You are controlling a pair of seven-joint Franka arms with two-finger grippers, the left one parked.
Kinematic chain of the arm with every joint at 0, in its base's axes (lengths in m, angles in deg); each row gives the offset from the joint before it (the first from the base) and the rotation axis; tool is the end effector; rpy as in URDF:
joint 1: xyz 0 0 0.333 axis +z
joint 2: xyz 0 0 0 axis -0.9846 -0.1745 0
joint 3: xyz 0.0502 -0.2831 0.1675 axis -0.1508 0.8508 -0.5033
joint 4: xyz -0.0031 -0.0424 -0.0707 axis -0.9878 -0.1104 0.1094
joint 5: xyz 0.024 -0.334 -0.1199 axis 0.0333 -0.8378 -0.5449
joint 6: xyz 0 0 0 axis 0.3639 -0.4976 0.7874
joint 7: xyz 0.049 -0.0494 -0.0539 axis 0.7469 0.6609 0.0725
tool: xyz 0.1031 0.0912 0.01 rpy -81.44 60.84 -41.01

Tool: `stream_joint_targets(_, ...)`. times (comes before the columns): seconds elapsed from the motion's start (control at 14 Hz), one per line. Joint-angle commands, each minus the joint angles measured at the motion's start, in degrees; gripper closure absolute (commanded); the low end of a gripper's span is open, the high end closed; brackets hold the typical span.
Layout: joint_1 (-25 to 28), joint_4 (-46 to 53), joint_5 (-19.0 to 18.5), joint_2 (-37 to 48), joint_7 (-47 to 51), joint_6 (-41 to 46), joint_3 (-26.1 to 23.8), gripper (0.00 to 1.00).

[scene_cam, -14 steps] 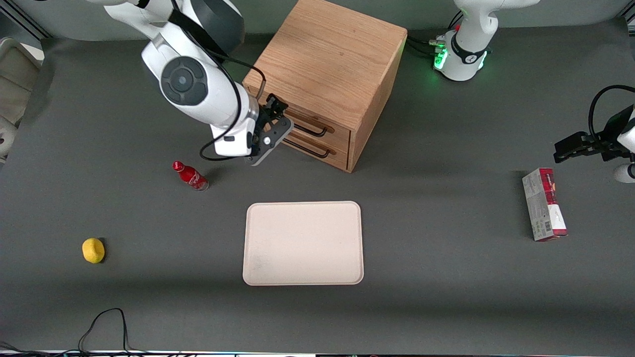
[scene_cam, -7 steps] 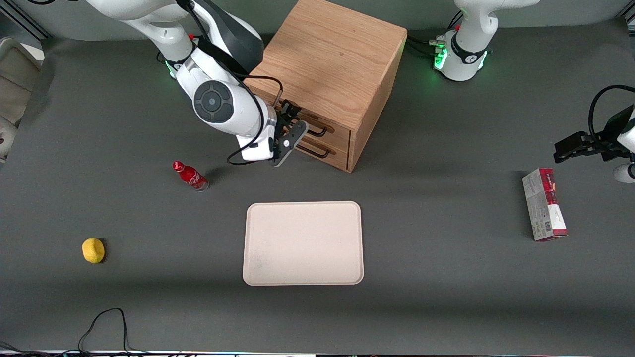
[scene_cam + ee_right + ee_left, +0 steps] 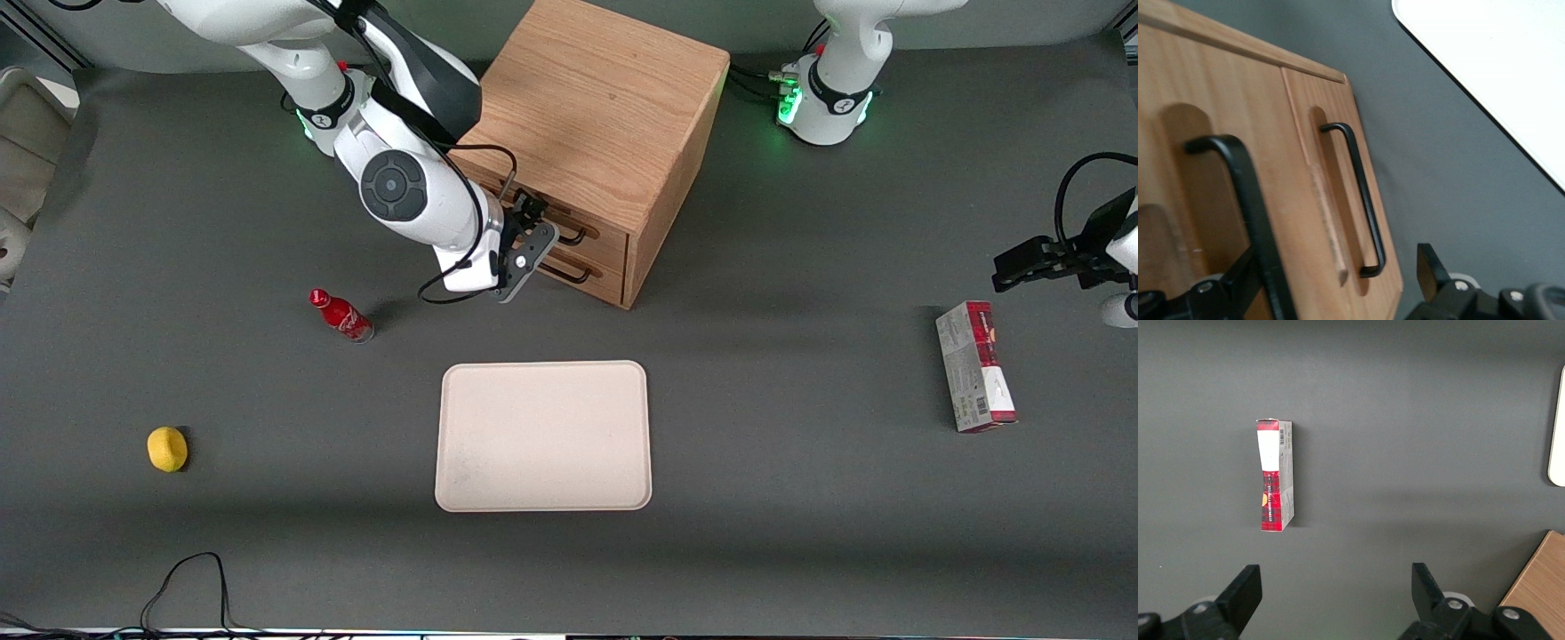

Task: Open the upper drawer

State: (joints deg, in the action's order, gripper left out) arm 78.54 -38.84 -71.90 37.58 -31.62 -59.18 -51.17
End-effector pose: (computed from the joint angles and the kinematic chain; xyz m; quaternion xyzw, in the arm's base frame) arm 0.4570 0.3785 0.3903 -0.9031 -0.3905 0.0868 0.1565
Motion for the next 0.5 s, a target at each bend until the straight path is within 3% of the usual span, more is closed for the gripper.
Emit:
stream_joint_targets(0.0,-0.26,0.37,-3.98,-2.4,-1.73,-1.82,0.04,0.0)
stream_joint_targets(0.21,-0.78,3.09,-9.07,-2.85,-1.47,-1.65,0.39,0.0)
stream_joint_targets(0.43,-0.87,7.56,-10.22,-4.16,-1.38,-1.3,3.19,0.0)
